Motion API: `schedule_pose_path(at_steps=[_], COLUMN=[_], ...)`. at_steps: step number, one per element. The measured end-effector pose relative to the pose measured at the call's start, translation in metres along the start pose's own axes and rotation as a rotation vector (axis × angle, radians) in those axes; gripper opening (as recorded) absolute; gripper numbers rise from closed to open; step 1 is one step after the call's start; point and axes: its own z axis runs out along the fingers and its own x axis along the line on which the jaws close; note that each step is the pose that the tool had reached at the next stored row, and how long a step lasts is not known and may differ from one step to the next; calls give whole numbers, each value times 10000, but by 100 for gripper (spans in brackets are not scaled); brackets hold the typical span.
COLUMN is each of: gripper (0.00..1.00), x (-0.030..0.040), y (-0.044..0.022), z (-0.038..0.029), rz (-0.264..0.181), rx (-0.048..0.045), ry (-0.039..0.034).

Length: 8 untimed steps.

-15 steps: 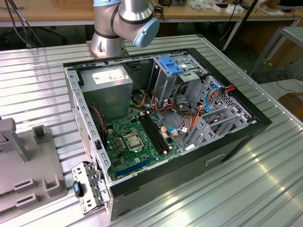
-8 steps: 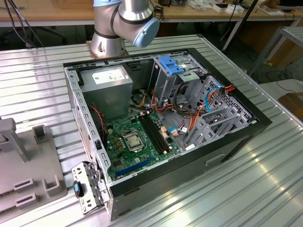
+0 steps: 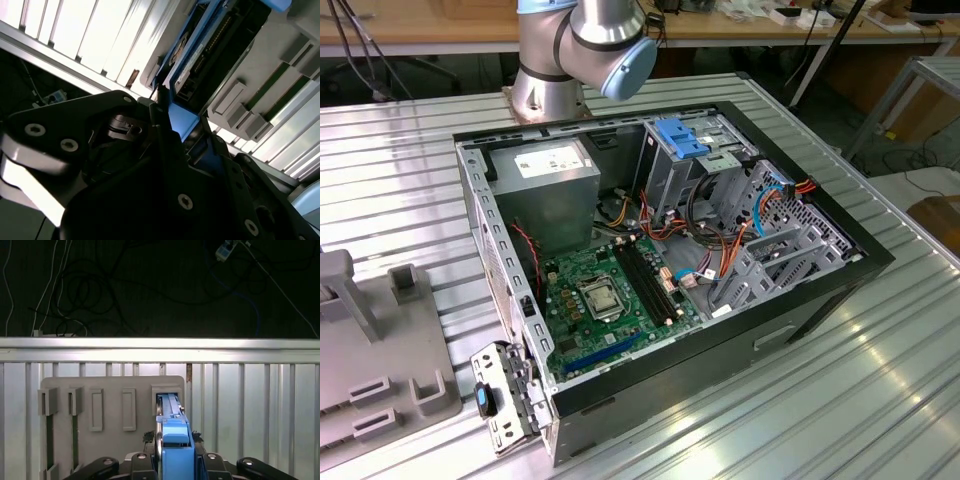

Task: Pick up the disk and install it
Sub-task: 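Pick up the disk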

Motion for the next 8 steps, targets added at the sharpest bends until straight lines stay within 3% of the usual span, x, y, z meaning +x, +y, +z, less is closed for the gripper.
schedule_pose_path(at_steps=[3,6,8], gripper=[37,37,37], x=[-3,-11,-15], y=[-1,-4,-5], z=[-113,-378,-499], rz=[1,1,1], rx=[0,0,0], ry=[1,0,0])
